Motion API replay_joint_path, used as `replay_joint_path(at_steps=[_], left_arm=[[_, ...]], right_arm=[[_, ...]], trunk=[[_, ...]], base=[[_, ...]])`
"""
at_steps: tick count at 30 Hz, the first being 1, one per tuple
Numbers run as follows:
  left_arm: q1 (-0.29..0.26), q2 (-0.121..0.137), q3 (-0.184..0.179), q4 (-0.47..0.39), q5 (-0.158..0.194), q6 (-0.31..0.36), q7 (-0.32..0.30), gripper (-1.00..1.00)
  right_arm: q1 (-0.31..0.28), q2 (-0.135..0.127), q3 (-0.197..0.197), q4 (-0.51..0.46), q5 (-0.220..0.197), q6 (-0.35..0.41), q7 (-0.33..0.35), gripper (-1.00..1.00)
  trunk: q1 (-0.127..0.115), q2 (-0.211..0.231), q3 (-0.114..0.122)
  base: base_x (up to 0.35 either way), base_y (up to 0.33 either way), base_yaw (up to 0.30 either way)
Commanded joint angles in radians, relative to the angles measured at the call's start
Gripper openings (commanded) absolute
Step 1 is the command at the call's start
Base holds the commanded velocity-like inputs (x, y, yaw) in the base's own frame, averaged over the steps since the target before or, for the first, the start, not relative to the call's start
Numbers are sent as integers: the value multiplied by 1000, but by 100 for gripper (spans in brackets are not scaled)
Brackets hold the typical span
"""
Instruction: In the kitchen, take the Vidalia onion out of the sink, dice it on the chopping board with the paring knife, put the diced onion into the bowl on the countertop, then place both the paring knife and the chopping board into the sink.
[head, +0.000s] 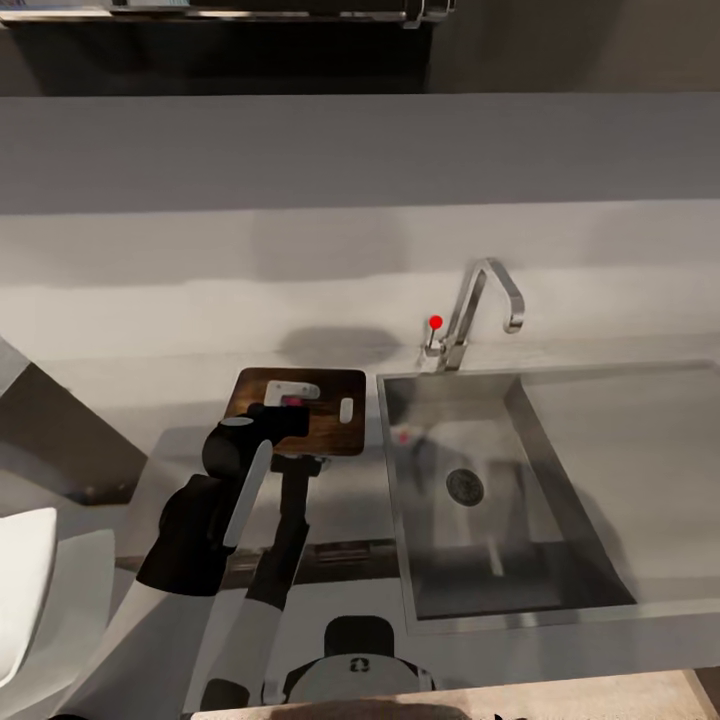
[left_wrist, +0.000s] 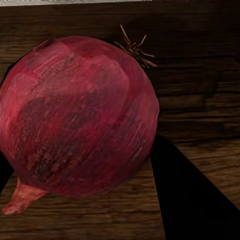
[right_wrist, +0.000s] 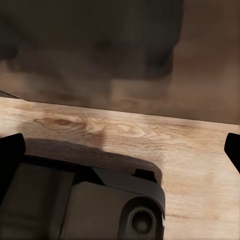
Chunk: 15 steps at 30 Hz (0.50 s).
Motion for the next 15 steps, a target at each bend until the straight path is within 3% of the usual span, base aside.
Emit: replay_joint_path(at_steps=[1, 15], left_arm=[[-1, 0, -1, 19, 8, 4, 7, -100], [-1, 0, -1, 14, 6, 4, 7, -100]], right_arm=[[0, 2, -7, -2, 8, -3, 6, 100], [0, 3, -7, -2, 8, -6, 8, 100]], trunk=[[1, -1, -3], [1, -1, -6]], base=[[0, 0, 0], [0, 0, 0]])
